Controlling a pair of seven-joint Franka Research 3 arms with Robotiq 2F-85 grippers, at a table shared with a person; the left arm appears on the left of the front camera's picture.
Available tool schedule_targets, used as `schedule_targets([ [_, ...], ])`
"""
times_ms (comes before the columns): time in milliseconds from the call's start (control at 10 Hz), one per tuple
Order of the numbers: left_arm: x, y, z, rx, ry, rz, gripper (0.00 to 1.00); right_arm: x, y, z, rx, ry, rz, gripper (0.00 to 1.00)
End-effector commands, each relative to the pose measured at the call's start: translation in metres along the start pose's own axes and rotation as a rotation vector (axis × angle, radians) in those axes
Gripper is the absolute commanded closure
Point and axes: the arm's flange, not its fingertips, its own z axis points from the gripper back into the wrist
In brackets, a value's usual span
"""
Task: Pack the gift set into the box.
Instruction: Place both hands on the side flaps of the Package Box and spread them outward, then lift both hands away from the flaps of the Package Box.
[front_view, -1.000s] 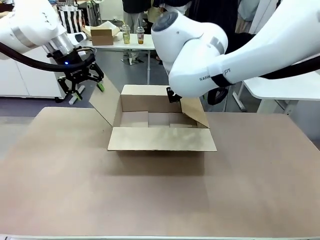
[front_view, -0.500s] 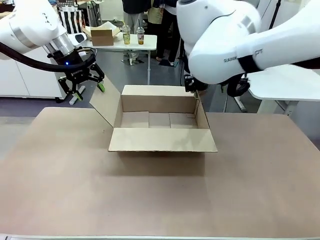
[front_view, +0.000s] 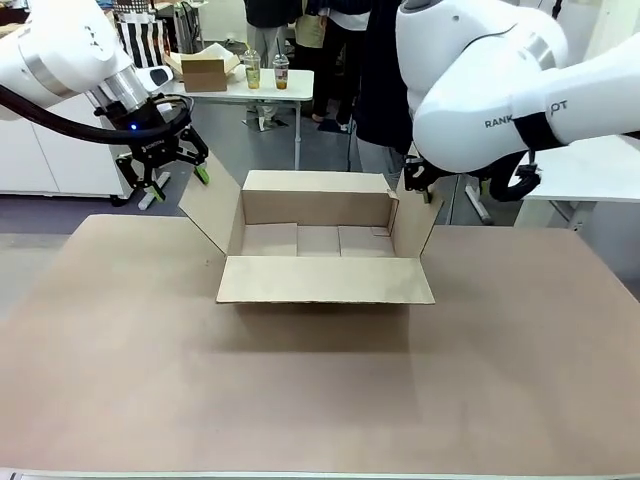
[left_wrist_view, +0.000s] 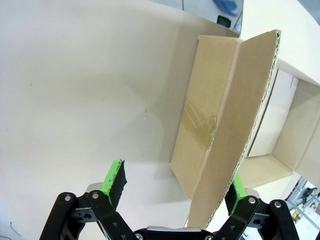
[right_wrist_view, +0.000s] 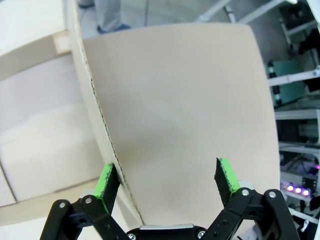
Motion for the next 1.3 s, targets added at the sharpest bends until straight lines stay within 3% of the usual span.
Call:
schedule_targets([
  [0, -0.002, -0.001, 0.001, 0.022, -0.012, 0.013, 0.0, -0.008, -0.015, -0.005, 0.003, 0.011, 0.0, 0.0],
  [1200, -0.002, -0.001, 0.001, 0.022, -0.012, 0.013, 0.0, -0.004, -0.01, -0.008, -0.017, 0.012, -0.01, 0.0],
])
